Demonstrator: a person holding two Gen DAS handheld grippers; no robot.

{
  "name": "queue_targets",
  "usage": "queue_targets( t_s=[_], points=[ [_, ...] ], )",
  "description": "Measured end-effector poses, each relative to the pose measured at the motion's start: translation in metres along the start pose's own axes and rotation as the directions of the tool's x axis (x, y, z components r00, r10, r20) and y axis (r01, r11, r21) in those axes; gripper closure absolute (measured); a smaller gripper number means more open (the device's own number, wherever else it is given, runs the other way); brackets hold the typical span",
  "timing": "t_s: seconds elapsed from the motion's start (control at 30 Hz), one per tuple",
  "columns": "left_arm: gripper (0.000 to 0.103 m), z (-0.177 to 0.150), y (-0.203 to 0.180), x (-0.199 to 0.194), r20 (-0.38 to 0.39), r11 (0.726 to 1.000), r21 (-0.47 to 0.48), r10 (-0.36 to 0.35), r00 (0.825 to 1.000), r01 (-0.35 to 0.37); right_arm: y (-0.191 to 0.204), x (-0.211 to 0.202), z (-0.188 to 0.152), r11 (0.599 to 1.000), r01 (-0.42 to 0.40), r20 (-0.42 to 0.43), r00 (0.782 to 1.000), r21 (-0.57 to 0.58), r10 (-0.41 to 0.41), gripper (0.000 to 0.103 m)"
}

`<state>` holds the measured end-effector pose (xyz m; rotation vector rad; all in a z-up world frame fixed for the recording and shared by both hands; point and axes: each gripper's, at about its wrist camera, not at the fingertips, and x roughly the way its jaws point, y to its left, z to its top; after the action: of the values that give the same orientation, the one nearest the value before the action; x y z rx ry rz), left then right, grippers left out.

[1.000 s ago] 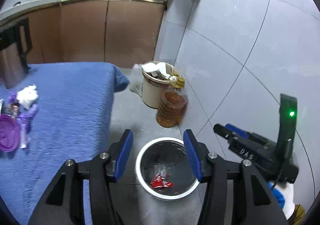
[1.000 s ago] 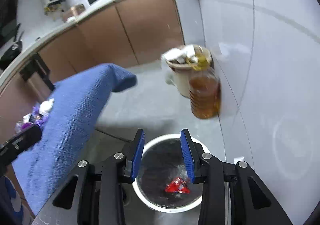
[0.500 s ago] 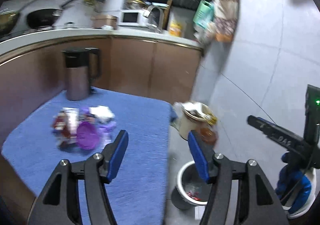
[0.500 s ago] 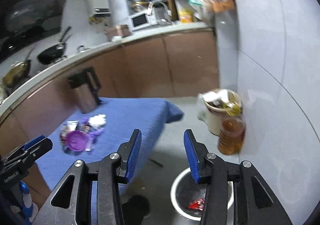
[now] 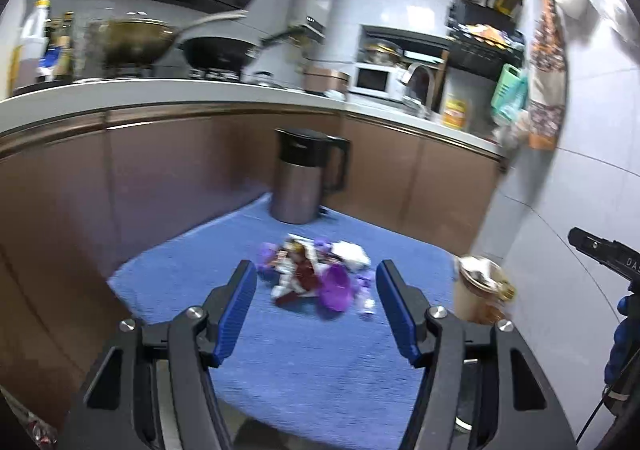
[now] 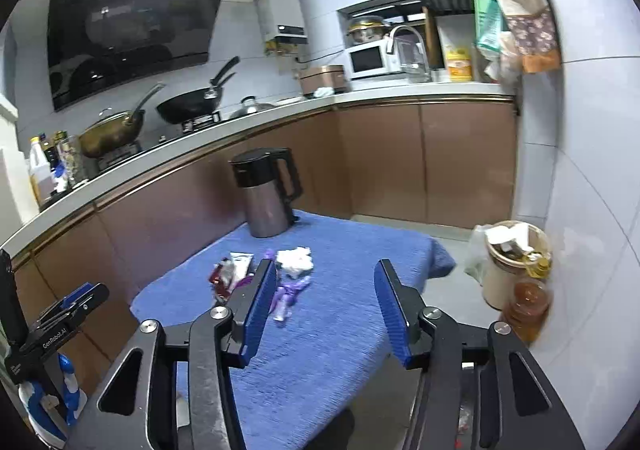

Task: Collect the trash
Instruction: 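Return both tools to the trash pile on the towel, then grasp the brown chocolate wrapper with left tool while right tool grasps purple bag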

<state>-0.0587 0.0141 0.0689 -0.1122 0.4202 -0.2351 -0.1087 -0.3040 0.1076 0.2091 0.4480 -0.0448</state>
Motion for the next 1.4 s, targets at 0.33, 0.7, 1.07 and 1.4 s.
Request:
queue_targets(
  t_s=[0.33,0.7,1.07,1.4],
  points=[
    [0.043,-0.011,0.052,0.013,-0.060,0.992,-0.056,0.111,0.992,-0.114,0.011,0.064,-0.012,0.996,-0.088,-0.095,0.992,0.005,0.088,0.051],
    [0.043,-0.022,0.043,0.127,-0.263,0.997,-0.065,0.009,0.965,-0.027,0.013,0.174,-0.048,0.993,-0.113,-0.274,0.955,0.022,0.115,0.051],
    [0.043,-0.003,0.013,0.265,-0.393,1.000,-0.022,-0.006,0.920,-0.003,0.030,0.281,-0.056,0.987,-0.162,-0.375,0.914,0.009,0.153,0.051],
    [0.057,-0.026,0.037,0.328,-0.511,0.997,-0.076,-0.014,0.860,-0.030,0.035,0.360,-0.076,0.980,-0.170,-0.471,0.859,0.107,0.201,0.051]
  ],
)
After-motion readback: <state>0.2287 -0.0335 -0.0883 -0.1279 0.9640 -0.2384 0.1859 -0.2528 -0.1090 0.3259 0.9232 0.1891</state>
